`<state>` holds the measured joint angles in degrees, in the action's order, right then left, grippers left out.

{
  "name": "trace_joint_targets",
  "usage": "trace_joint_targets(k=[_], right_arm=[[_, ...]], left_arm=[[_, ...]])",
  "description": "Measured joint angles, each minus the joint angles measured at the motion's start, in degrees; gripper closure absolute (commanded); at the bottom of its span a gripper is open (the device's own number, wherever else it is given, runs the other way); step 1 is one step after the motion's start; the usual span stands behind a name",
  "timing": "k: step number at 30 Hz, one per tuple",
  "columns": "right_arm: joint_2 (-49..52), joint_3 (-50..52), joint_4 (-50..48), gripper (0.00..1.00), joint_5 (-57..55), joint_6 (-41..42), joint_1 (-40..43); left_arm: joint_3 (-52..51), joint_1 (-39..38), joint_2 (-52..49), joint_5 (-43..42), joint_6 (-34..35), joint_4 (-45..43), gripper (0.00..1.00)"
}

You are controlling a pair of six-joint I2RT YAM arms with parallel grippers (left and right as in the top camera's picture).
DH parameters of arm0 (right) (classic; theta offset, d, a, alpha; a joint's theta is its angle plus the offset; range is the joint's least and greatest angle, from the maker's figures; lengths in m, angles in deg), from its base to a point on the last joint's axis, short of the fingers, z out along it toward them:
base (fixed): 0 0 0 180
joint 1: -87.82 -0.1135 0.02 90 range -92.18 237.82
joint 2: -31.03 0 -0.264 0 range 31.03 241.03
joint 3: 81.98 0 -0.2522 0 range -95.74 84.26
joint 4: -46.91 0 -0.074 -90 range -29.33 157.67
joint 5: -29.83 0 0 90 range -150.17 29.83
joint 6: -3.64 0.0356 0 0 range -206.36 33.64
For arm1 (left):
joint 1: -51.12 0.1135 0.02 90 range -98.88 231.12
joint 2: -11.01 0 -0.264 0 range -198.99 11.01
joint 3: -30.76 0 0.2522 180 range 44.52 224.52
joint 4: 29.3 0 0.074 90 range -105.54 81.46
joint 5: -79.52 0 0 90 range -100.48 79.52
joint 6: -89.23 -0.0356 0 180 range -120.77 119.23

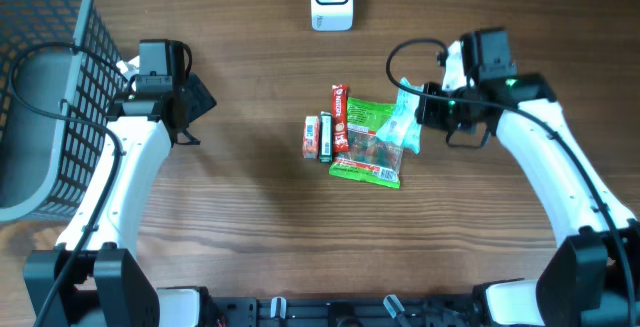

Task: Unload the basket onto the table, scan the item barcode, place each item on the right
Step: 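Grasp the pale green bag with the right gripper and pull it right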

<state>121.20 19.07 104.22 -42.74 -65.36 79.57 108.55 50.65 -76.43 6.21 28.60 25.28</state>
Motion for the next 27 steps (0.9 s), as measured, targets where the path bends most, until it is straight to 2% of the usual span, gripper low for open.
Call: trace_joint_targets(k=[9,13,14,16,24,27], right_arm=[[0.4,18.9,-20.7,0.95,3.9,15.5,0.0],[0.4,22.6,-24.1,0.60,7.9,17.7,0.0],[0.4,22.8,-24.0,0.57,8.5,17.3,0.0],[0.2,22.4,-22.4,0.56,9.2,16.2,0.0],[-2.9,19.2,-20.0,0.76,9.0,13.2,0.0],[-2.9,19.4,-20.0,0.91,6.1,12.9,0.0]], left_arm=[[0.0,0.0,0.0,0.0,0.0,0.0,0.00],[0.0,0.0,0.0,0.0,0.0,0.0,0.00],[0.0,0.0,0.0,0.0,0.0,0.0,0.00],[0.0,0.0,0.0,0.0,0.0,0.0,0.00],[0.0,0.0,0.0,0.0,0.0,0.0,0.00],[0.0,0.0,0.0,0.0,0.0,0.0,0.00]])
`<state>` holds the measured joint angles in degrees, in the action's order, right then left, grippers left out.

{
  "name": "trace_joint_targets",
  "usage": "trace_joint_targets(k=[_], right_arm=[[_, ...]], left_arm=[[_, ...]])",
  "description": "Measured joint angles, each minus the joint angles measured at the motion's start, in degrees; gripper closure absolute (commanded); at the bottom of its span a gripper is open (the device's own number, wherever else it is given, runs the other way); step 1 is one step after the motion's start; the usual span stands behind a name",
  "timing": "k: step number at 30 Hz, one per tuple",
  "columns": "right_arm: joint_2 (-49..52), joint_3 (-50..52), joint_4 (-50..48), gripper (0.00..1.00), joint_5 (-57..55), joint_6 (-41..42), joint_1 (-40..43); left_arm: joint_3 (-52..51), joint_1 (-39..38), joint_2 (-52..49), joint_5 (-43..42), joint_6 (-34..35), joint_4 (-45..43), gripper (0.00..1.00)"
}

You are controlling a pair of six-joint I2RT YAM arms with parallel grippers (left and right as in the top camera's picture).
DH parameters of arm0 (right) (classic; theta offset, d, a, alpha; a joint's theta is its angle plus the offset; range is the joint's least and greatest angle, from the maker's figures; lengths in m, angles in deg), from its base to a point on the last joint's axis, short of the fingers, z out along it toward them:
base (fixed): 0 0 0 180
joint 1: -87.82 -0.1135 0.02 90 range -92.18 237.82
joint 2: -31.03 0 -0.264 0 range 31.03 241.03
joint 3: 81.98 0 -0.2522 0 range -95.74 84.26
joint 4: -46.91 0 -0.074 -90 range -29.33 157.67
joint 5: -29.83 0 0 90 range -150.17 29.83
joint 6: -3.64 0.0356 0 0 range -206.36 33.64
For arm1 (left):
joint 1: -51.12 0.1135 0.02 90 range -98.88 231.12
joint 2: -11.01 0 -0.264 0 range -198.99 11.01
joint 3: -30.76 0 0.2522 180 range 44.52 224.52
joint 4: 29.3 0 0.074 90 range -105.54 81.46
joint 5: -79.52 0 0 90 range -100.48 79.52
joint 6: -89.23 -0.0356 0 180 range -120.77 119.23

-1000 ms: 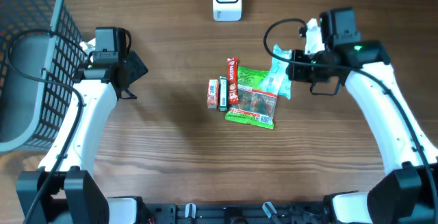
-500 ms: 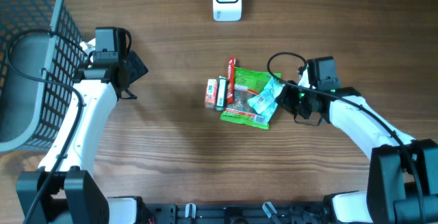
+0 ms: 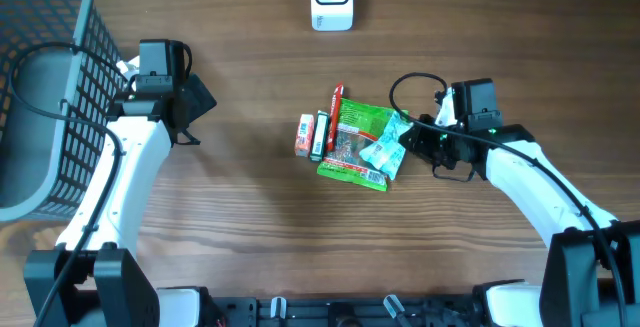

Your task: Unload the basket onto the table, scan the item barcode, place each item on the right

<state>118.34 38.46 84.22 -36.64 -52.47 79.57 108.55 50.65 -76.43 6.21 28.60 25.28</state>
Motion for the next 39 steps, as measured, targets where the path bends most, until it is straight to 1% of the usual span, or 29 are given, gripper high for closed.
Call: trace_joint_targets(k=[1,5,9,13,15,21,26,27,28,31,33,34,35,36,38,39], right_arm=[[0.0,0.3,-0.1,0.96,-0.9,-0.2,0.0],[0.0,1.8,-0.3,0.95,-4.6,-0.8,0.0],[-0.7,1.8,0.6,0.96,-5.8,-2.8,0.9],[-5.0,1.0,1.8,0.96,-6.7,-4.2,4.1],[-7.1,0.7,2.9,0.96,-9.1,-4.4,6.3],[-7.0,0.5,5.2,0.96,-16.2,-5.3,9.2],[-6.6,0.5,5.5,0.95,-18.0,-6.1,9.2],[-6.6,0.5,5.6,0.92,-18.1,-6.1,9.2],[-6.6,0.5,5.9,0.87,-18.1,-6.1,9.2],[-6.6,0.5,7.0,0.81,-18.4,-6.6,9.2],[-6.6,0.5,7.1,0.79,-18.7,-6.8,9.2],[-6.6,0.5,7.1,0.72,-18.8,-6.8,9.2],[-6.6,0.6,7.1,0.62,-19.1,-6.8,9.2],[-6.6,0.8,6.4,0.61,-19.8,-6.9,9.2],[-6.6,1.6,5.9,0.46,-20.6,-7.0,9.2],[-6.6,1.6,5.8,0.43,-20.6,-7.8,9.2]], left_arm=[[0.0,0.0,0.0,0.0,0.0,0.0,0.00],[0.0,0.0,0.0,0.0,0.0,0.0,0.00],[0.0,0.0,0.0,0.0,0.0,0.0,0.00],[0.0,0.0,0.0,0.0,0.0,0.0,0.00],[0.0,0.0,0.0,0.0,0.0,0.0,0.00],[0.0,0.0,0.0,0.0,0.0,0.0,0.00],[0.0,0.0,0.0,0.0,0.0,0.0,0.00],[0.0,0.0,0.0,0.0,0.0,0.0,0.00],[0.0,0.0,0.0,0.0,0.0,0.0,0.00],[0.0,0.0,0.0,0.0,0.0,0.0,0.00],[0.0,0.0,0.0,0.0,0.0,0.0,0.00],[0.0,0.0,0.0,0.0,0.0,0.0,0.00],[0.0,0.0,0.0,0.0,0.0,0.0,0.00],[0.0,0.0,0.0,0.0,0.0,0.0,0.00],[0.0,0.0,0.0,0.0,0.0,0.0,0.00],[0.0,0.0,0.0,0.0,0.0,0.0,0.00]])
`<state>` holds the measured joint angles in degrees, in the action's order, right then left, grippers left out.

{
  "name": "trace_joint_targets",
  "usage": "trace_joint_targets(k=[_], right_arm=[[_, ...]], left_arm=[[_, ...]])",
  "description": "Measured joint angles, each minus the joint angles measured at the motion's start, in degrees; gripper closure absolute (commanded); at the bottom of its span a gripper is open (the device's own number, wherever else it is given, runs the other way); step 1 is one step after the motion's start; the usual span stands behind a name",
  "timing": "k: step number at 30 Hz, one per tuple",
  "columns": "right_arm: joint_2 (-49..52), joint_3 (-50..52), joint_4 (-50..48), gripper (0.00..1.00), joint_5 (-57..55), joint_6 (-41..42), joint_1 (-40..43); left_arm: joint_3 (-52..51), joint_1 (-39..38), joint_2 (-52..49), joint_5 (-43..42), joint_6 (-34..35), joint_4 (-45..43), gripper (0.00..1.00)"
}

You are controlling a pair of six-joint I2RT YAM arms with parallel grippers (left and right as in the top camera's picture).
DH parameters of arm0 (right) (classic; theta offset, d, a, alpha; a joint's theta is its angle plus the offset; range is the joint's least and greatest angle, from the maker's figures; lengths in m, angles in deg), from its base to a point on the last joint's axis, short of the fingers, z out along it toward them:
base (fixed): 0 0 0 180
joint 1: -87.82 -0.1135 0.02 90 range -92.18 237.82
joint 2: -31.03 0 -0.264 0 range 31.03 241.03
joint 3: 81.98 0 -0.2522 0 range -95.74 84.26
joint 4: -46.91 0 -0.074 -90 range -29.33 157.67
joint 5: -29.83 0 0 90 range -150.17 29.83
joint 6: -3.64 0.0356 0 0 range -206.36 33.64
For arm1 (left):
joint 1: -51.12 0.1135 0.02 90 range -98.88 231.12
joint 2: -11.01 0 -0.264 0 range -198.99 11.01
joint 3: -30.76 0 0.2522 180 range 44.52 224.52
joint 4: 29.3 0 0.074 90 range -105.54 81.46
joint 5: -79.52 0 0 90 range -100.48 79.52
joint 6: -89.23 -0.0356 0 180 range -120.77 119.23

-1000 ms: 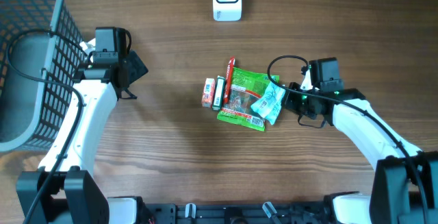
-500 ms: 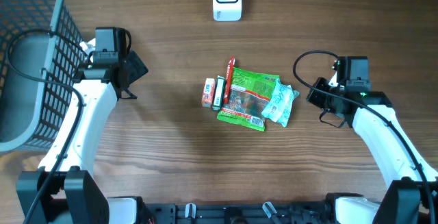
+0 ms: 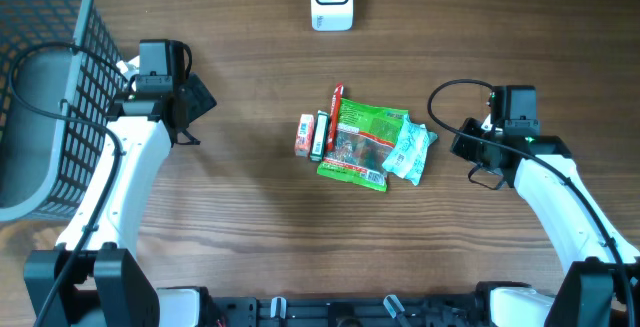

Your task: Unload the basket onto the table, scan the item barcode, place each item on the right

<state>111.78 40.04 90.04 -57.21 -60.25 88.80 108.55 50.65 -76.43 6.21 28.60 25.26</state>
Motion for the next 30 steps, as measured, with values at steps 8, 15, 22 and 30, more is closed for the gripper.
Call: trace_joint_targets(k=[8,15,22,30], right_arm=[[0.2,-6.2,3.3,0.96,17.7,-7.0,0.0],[2.8,-0.5,-3.5,0.96,22.6,-9.4,-3.0],[10.8,2.7,-10.6,0.96,23.8,-7.6,-8.8],[5.8,-4.6,1.5,0.93,19.8,-7.0,-3.2]], left_arm=[[0.0,0.0,0.0,0.0,0.0,0.0,0.00],[0.0,0.0,0.0,0.0,0.0,0.0,0.00],[0.0,0.0,0.0,0.0,0.0,0.0,0.00],[0.0,0.0,0.0,0.0,0.0,0.0,0.00]])
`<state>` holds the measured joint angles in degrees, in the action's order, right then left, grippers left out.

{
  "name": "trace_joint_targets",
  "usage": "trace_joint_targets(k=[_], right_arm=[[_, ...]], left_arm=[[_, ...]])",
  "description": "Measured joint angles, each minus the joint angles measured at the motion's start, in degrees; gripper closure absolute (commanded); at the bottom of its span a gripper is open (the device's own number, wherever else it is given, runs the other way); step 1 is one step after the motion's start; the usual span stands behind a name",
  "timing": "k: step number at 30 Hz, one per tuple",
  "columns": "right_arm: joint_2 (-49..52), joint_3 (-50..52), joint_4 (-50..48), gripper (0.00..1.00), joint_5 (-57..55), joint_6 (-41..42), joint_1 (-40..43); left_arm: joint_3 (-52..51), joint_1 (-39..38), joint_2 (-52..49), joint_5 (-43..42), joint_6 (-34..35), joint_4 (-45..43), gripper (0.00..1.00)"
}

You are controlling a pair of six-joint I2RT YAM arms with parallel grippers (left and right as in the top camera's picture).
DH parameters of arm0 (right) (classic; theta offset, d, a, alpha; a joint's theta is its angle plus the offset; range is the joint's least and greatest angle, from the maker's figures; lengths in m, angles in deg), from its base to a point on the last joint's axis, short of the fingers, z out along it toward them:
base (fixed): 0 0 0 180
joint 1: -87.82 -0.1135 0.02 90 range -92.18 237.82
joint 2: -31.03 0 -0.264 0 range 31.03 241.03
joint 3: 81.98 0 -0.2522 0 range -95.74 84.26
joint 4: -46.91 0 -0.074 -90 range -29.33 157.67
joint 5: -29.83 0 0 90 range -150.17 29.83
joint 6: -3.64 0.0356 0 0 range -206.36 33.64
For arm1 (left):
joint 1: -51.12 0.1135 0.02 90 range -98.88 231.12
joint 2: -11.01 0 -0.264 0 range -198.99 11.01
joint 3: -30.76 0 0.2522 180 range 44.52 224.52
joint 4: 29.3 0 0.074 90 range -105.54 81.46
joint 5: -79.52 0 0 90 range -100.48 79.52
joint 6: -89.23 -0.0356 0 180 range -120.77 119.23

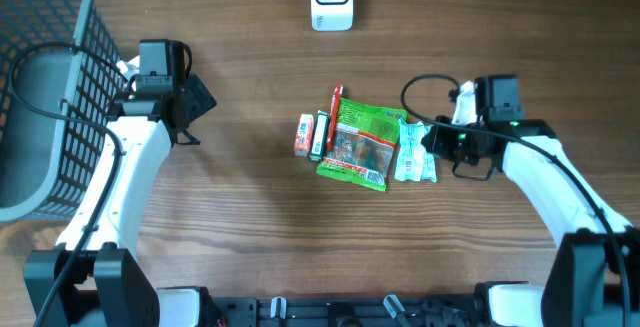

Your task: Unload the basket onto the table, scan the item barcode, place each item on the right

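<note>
A light-blue and white pouch [411, 151] lies flat and upright in the picture, against the right edge of a green snack packet [355, 145]. My right gripper [430, 140] is at the pouch's right edge, its dark fingers touching it. From above the fingers' spread does not show. The white barcode scanner stands at the far middle of the table. My left gripper [205, 100] hangs to the left, fingers together, holding nothing.
Left of the green packet lie a red stick [337, 107], a dark green bar [321, 135] and a small orange-and-white box [304, 135]. A dark wire basket [40, 87] fills the far left corner. The wooden table [250, 227] shows bare in front.
My right gripper was away to the right of the pouch and is now at its right edge. The pouch has turned from tilted to upright in the picture. The left arm is unchanged.
My right gripper first held the pouch above the green packet's right end. Then it was low, with the pouch on the packet. Then the pouch lay tilted on the table with the gripper drawn back to the right. Now the gripper is back at the pouch.
</note>
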<state>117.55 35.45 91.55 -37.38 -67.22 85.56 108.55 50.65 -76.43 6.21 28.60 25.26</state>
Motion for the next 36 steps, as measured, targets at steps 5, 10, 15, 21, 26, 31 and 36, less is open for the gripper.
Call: trace_joint_targets(k=[5,10,15,21,26,31,36], right_arm=[[-0.6,-0.3,0.3,0.93,-0.1,0.0,-1.4],[1.5,3.2,0.0,0.92,-2.7,0.1,-2.7],[2.3,6.0,-2.6,0.96,-3.9,0.3,-2.7],[2.0,2.7,4.6,0.92,-6.4,0.0,-2.7],[-1.2,-2.9,9.5,0.92,-3.2,-3.3,-2.7],[-1.7,0.8,6.6,0.92,-1.4,-4.3,-2.7],[-1.7,10.4,-4.1,0.94,-0.3,-2.3,-2.7]], left_arm=[[0.0,0.0,0.0,0.0,0.0,0.0,0.00],[0.0,0.0,0.0,0.0,0.0,0.0,0.00],[0.0,0.0,0.0,0.0,0.0,0.0,0.00],[0.0,0.0,0.0,0.0,0.0,0.0,0.00],[0.0,0.0,0.0,0.0,0.0,0.0,0.00],[0.0,0.0,0.0,0.0,0.0,0.0,0.00],[0.0,0.0,0.0,0.0,0.0,0.0,0.00]])
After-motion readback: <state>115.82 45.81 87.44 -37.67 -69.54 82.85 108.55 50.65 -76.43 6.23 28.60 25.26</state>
